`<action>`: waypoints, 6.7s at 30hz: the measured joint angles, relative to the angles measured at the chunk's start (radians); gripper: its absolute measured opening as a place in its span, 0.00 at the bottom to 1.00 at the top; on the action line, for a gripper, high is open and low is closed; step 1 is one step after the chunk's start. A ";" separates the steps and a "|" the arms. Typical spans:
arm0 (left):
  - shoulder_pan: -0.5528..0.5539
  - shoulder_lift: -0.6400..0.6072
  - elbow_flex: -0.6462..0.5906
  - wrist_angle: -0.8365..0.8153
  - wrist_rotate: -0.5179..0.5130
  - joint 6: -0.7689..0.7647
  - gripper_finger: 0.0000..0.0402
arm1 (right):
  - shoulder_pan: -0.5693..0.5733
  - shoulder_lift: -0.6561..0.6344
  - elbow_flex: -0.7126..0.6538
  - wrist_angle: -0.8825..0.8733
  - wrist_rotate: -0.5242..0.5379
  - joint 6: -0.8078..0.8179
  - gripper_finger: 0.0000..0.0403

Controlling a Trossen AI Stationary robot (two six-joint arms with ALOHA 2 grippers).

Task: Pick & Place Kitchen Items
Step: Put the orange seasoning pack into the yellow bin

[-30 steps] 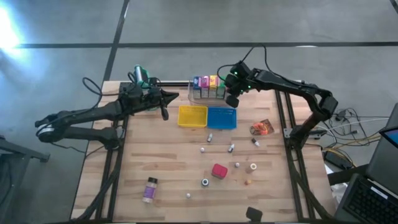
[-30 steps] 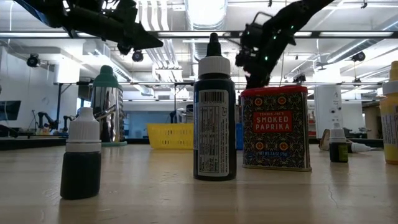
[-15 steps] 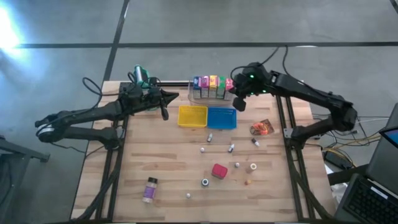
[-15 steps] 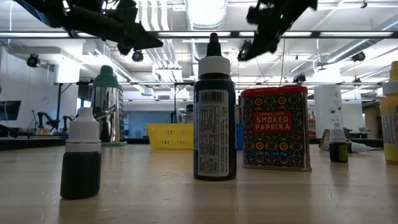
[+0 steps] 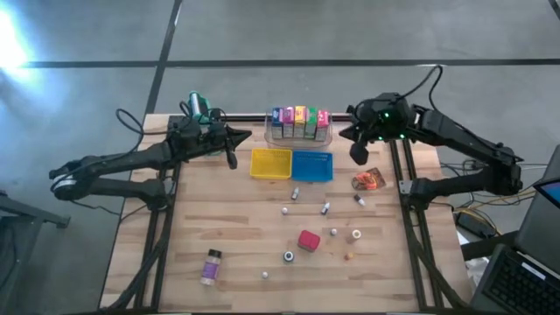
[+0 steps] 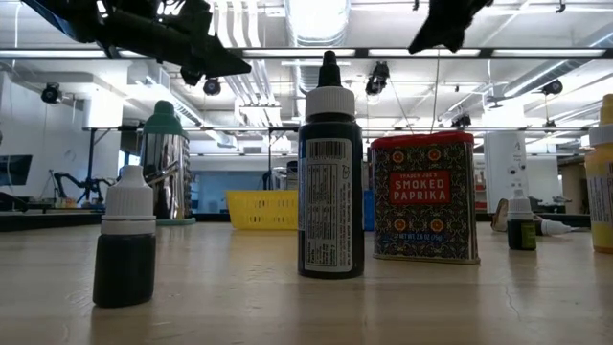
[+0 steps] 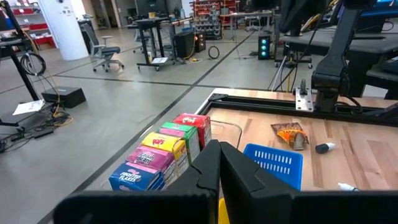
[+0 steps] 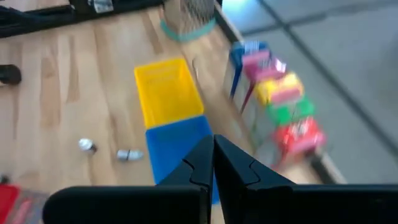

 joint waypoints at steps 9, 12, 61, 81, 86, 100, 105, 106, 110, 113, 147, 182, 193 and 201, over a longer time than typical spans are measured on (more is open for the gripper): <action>0.000 0.000 0.000 -0.001 0.000 0.000 0.02 | 0.000 -0.013 -0.002 -0.304 0.058 0.055 0.02; 0.000 0.000 0.000 -0.001 0.000 0.000 0.02 | -0.001 -0.003 -0.009 -0.387 0.082 0.081 0.02; 0.000 0.000 0.000 -0.024 0.000 -0.047 0.02 | 0.109 0.237 -0.433 -0.125 0.139 0.755 0.48; 0.000 0.000 0.000 -0.026 0.000 -0.074 0.02 | 0.164 0.348 -0.440 -0.142 0.187 0.858 0.38; 0.000 0.000 0.000 -0.026 0.000 -0.075 0.02 | 0.185 0.350 -0.441 -0.160 0.218 0.865 0.30; 0.000 0.000 0.000 -0.026 0.000 -0.083 0.02 | 0.185 0.347 -0.441 -0.158 0.238 0.867 0.03; 0.000 0.000 0.000 -0.026 0.000 -0.083 0.02 | 0.185 0.348 -0.441 -0.158 0.236 0.864 0.08; 0.000 0.000 0.000 -0.026 0.000 -0.083 0.02 | 0.185 0.348 -0.441 -0.158 0.235 0.864 0.10; 0.000 0.000 0.000 -0.026 0.000 -0.083 0.02 | 0.185 0.349 -0.441 -0.158 0.235 0.864 0.18; 0.000 0.000 0.000 -0.026 0.000 -0.092 0.02 | 0.185 0.349 -0.441 -0.157 0.235 0.859 0.22; 0.000 0.000 0.000 -0.031 0.000 -0.142 0.02 | 0.317 0.294 -0.348 -0.387 0.404 0.828 0.02; 0.000 0.003 0.029 -0.037 0.385 -0.609 0.02 | 0.959 0.631 0.338 -0.437 1.168 0.122 0.02; 0.000 0.003 0.029 0.001 0.410 -0.591 0.22 | 0.959 0.837 0.530 -0.448 1.442 -0.001 0.02; -0.046 0.003 0.029 0.139 0.410 -0.607 0.41 | 0.924 0.920 0.601 -0.450 1.624 -0.036 0.02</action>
